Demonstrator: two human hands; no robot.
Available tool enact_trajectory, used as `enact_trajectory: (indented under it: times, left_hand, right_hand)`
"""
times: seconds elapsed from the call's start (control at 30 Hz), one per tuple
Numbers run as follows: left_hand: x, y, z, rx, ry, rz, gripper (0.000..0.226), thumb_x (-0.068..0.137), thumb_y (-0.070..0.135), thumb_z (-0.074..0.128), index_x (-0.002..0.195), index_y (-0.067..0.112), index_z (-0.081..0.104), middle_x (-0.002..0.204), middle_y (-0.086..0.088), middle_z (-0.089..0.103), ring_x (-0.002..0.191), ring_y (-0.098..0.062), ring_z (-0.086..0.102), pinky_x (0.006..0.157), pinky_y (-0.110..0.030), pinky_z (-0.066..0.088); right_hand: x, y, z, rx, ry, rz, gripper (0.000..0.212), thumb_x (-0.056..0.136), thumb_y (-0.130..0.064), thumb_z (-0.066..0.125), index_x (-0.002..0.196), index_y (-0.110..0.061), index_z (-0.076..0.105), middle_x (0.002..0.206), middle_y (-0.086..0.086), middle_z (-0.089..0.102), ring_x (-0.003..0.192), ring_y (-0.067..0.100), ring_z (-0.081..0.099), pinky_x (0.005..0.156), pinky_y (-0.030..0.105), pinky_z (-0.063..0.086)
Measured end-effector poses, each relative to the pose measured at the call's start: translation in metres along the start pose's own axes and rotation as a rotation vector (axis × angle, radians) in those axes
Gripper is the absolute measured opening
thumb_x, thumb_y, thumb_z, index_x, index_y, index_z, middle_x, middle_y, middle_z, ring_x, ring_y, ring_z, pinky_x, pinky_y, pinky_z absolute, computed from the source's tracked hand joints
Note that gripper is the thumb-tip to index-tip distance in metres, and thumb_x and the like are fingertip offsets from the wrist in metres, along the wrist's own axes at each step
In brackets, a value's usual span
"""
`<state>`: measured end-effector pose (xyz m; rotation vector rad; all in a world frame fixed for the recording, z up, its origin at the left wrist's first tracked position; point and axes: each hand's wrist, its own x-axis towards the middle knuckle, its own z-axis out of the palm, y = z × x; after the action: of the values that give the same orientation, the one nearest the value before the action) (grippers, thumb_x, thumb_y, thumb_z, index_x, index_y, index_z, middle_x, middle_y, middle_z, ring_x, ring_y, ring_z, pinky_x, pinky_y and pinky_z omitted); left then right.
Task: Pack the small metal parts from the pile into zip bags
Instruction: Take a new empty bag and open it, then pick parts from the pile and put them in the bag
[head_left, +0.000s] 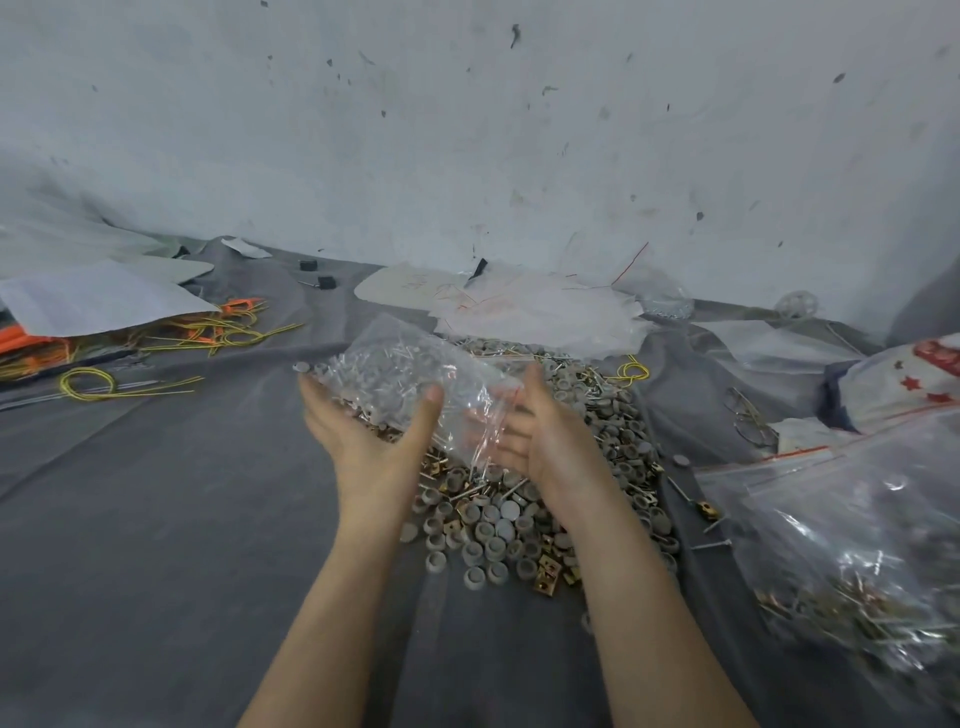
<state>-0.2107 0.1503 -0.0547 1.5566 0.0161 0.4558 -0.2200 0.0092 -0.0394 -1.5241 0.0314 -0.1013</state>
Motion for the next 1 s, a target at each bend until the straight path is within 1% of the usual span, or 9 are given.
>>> enact_trajectory:
  times: [0.07, 0.13, 0.23, 0.33, 0.53, 0.6, 0.7, 0.83, 1.0]
  left_hand:
    - [0.0, 0.0, -0.005, 0.285, 0.044, 0.297, 0.123, 0.068, 0.054, 0.073, 0.151, 0.017, -0.01, 0.159, -0.006, -0.009, 0.147, -0.021, -0.006, 0.118, -0.048, -0.003]
    - [0.001, 0.002, -0.006, 0.66, -0.118, 0.524, 0.121, 0.068, 0.064, 0.069, 0.15, 0.024, -0.012, 0.159, -0.004, -0.014, 0.145, -0.022, -0.017, 0.111, -0.044, -0.018]
    - [0.002, -0.005, 0.002, 1.019, -0.556, 0.539, 0.12, 0.067, 0.073, 0.062, 0.147, 0.036, -0.02, 0.156, 0.007, -0.024, 0.14, -0.022, -0.032, 0.106, -0.049, -0.026]
    - [0.002, -0.014, 0.016, 1.169, -0.735, 0.443, 0.127, 0.067, 0.065, 0.068, 0.146, 0.03, -0.025, 0.159, 0.004, -0.017, 0.143, -0.027, -0.025, 0.106, -0.052, -0.024]
    - [0.008, -0.027, 0.023, 1.017, -0.712, 0.338, 0.119, 0.068, 0.064, 0.064, 0.15, 0.027, -0.014, 0.148, 0.0, 0.029, 0.14, -0.024, 0.021, 0.115, -0.051, 0.005]
    - [0.004, -0.033, 0.023, 0.953, -0.68, 0.315, 0.122, 0.066, 0.068, 0.062, 0.148, 0.029, -0.019, 0.145, 0.002, 0.029, 0.136, -0.023, 0.026, 0.114, -0.046, 0.011]
    - [-0.003, -0.042, 0.022, 0.854, -0.593, 0.331, 0.119, 0.069, 0.072, 0.059, 0.149, 0.029, -0.018, 0.143, 0.004, 0.032, 0.133, -0.021, 0.031, 0.112, -0.042, 0.018]
    - [-0.009, -0.044, 0.024, 0.661, -0.468, 0.413, 0.106, 0.076, 0.064, 0.059, 0.152, 0.023, -0.002, 0.135, 0.007, 0.047, 0.126, -0.013, 0.041, 0.111, -0.038, 0.021]
    - [-0.005, -0.038, 0.023, 0.567, -0.409, 0.424, 0.091, 0.081, 0.043, 0.068, 0.151, 0.019, 0.014, 0.111, 0.003, 0.061, 0.083, -0.017, 0.058, 0.092, -0.039, 0.045]
  right_hand:
    - [-0.001, -0.002, -0.004, -0.054, -0.018, -0.001, 0.07, 0.076, -0.069, 0.032, 0.118, -0.019, 0.056, 0.097, 0.007, 0.074, 0.086, 0.025, 0.072, 0.078, 0.034, 0.058]
    - [-0.001, -0.004, -0.004, -0.164, -0.042, 0.019, 0.07, 0.073, -0.074, 0.027, 0.109, -0.023, 0.06, 0.091, 0.004, 0.075, 0.075, 0.021, 0.071, 0.071, 0.031, 0.057]
    - [-0.002, 0.001, -0.005, -0.346, -0.094, 0.084, 0.077, 0.07, -0.082, 0.018, 0.101, -0.03, 0.065, 0.078, -0.003, 0.073, 0.072, 0.014, 0.065, 0.09, 0.043, 0.049]
    - [-0.001, 0.005, -0.003, -0.42, -0.108, 0.121, 0.094, 0.067, -0.086, 0.015, 0.114, -0.023, 0.067, 0.085, -0.005, 0.069, 0.08, 0.014, 0.063, 0.091, 0.041, 0.048]
    - [0.004, 0.007, -0.004, -0.479, -0.071, 0.068, 0.067, 0.085, -0.073, 0.021, 0.085, -0.028, 0.07, 0.085, -0.006, 0.072, 0.07, 0.004, 0.067, 0.059, 0.017, 0.05]
    - [0.008, 0.014, -0.007, -0.536, 0.174, -0.136, 0.048, 0.096, -0.055, 0.034, 0.085, -0.024, 0.069, 0.082, -0.001, 0.072, 0.068, 0.009, 0.068, 0.061, 0.024, 0.053]
    - [0.017, 0.024, -0.028, -0.772, 0.605, -0.319, 0.03, 0.101, -0.023, 0.042, 0.111, -0.01, 0.067, 0.101, 0.008, 0.07, 0.093, 0.022, 0.065, 0.075, 0.027, 0.048]
    - [0.027, 0.041, -0.044, -1.091, 0.457, -0.18, 0.039, 0.098, -0.007, 0.041, 0.135, -0.012, 0.052, 0.137, 0.007, 0.053, 0.126, 0.026, 0.047, 0.108, 0.04, 0.035]
    - [0.031, 0.044, -0.044, -1.103, 0.578, -0.069, 0.032, 0.097, -0.016, 0.044, 0.126, -0.023, 0.058, 0.13, 0.002, 0.056, 0.122, 0.026, 0.047, 0.106, 0.043, 0.032]
